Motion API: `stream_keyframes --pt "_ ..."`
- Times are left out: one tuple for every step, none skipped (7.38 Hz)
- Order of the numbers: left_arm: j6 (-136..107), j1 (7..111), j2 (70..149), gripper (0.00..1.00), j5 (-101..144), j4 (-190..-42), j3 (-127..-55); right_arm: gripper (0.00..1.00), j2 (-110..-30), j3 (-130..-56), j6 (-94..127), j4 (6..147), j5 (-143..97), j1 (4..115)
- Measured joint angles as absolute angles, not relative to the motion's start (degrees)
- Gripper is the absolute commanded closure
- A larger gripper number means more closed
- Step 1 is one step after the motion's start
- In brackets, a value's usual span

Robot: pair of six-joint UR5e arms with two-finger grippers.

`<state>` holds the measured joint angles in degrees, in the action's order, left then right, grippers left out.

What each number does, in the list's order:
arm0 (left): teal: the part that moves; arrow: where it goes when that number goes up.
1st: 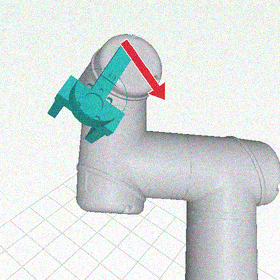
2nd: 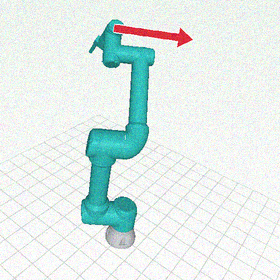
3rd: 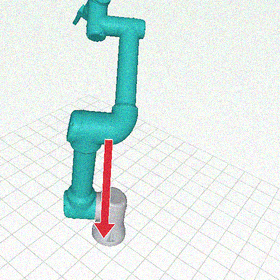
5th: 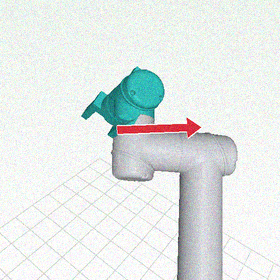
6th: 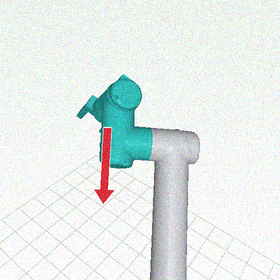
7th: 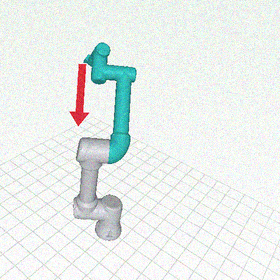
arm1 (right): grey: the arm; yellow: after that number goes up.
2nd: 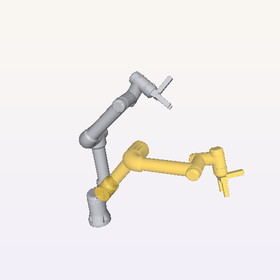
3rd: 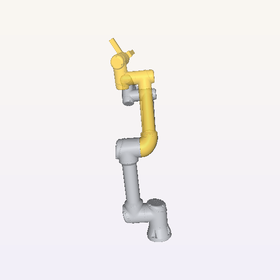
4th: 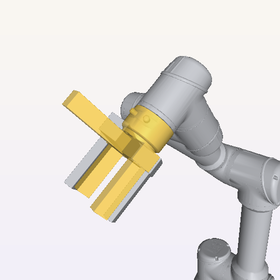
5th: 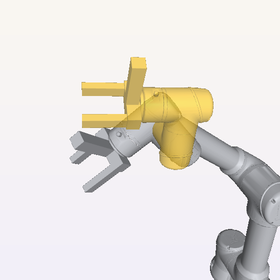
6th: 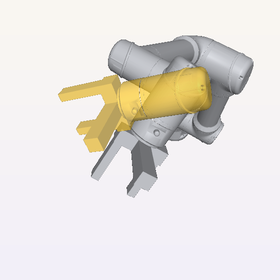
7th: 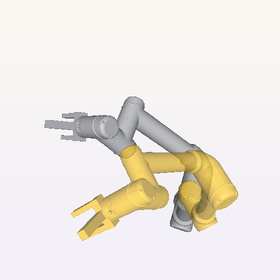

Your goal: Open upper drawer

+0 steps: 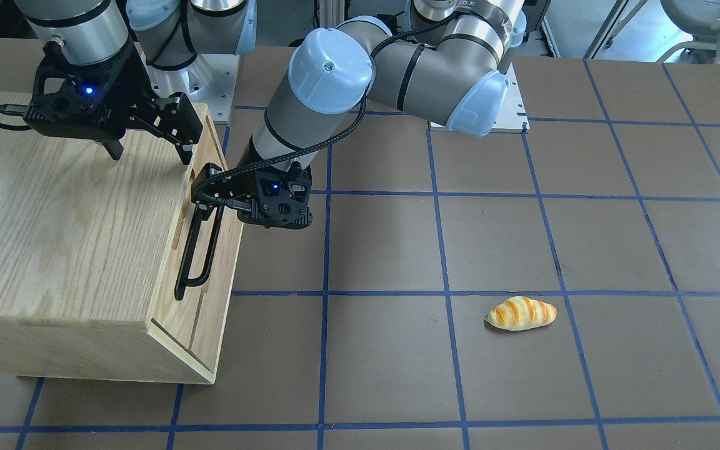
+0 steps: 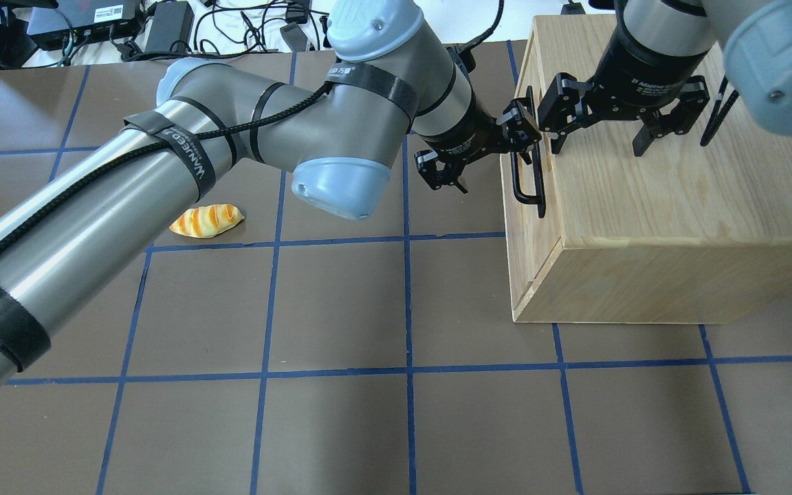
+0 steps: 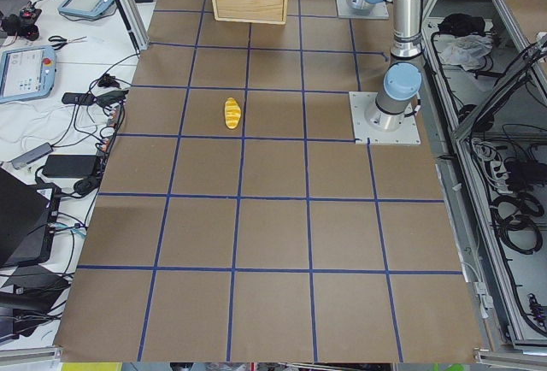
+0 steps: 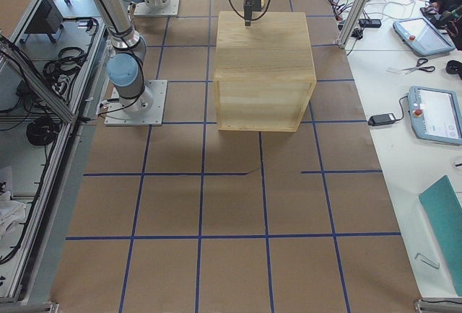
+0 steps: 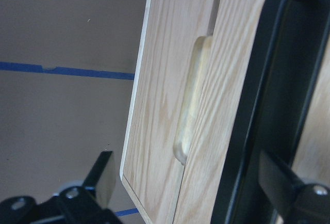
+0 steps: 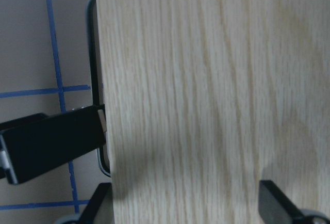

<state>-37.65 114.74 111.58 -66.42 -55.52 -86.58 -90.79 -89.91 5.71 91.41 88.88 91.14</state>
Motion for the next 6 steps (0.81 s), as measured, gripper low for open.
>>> stream_keyframes --pt "-37.7 114.8 111.8 0.00 -66.4 -54.8 -86.6 0.00 -90.8 -89.9 5.7 91.4 88.9 91.1" --pt "-37.7 114.8 112.2 0.00 -66.5 -54.4 -86.6 0.00 -90.8 -89.9 5.7 91.4 88.9 91.1" --pt "-37.6 114.8 112.6 0.00 -66.7 -54.2 -86.6 0.00 -90.8 -89.9 5.7 91.4 88.9 91.1" --pt "-37.4 114.8 112.9 0.00 -66.8 -54.2 -86.6 0.00 -90.8 -89.9 5.7 91.4 88.9 91.1" --pt "-37.4 114.8 113.2 0.00 -66.9 -54.2 -86.6 0.00 -90.8 -89.9 5.7 91.4 88.9 91.1" --pt "-37.3 114.8 113.4 0.00 -67.0 -54.1 -86.6 0.00 -90.8 -89.9 5.7 91.4 88.9 91.1"
